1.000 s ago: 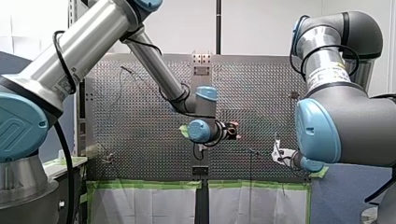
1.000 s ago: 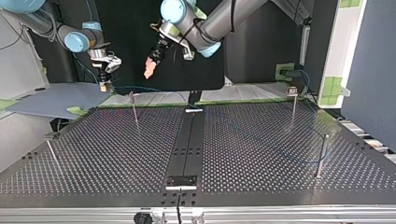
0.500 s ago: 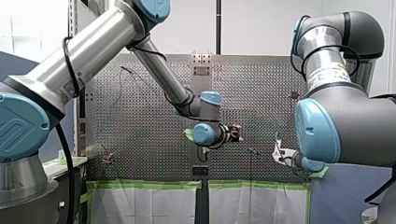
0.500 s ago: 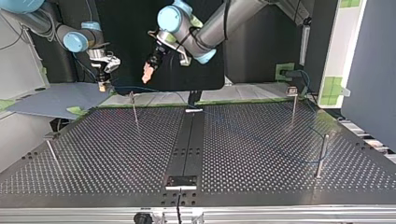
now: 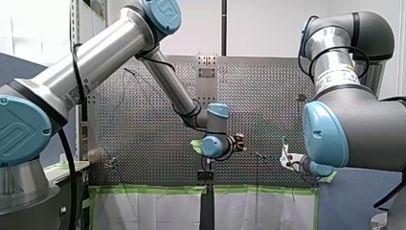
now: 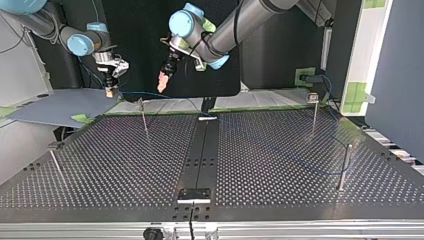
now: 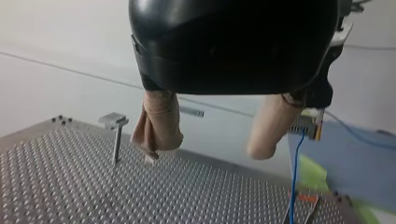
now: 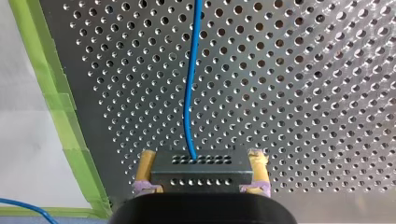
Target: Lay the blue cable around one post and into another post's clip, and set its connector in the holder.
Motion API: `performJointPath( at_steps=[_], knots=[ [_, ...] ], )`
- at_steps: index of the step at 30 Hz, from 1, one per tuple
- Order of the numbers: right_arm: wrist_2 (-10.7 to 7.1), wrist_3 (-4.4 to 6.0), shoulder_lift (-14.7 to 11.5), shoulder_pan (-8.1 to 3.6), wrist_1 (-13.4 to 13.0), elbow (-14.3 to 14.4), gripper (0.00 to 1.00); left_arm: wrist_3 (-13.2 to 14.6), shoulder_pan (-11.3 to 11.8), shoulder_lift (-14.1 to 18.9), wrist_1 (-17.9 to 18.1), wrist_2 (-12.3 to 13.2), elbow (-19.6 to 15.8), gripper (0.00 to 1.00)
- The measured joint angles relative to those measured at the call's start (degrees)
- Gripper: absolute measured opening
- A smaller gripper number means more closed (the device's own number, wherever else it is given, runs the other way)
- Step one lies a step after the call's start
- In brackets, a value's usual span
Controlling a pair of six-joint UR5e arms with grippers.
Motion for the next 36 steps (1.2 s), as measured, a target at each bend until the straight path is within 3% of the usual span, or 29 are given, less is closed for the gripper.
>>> performJointPath(
  at_steps=[8,16,27,36],
  knots=[
    [0.00,0.05,0.00,0.15,0.01,-0.02,0.00,1.13,0.35,-0.13,-0.34,-3.88,0.38,1.00],
    [0.00,0.14,0.00,0.31,-0.01,-0.04,0.00,1.31,-0.04,-0.38,-0.98,-4.83,1.83,1.00],
    [0.00,0.46,0.00,-0.04,-0.06,-0.03,0.00,1.87,-1.52,-5.40,-5.93,-4.89,6.98,1.00],
    [0.00,0.12,0.00,0.13,0.16,-0.03,0.00,1.08,-2.13,-9.81,-10.34,-5.39,11.40,1.00]
  ],
)
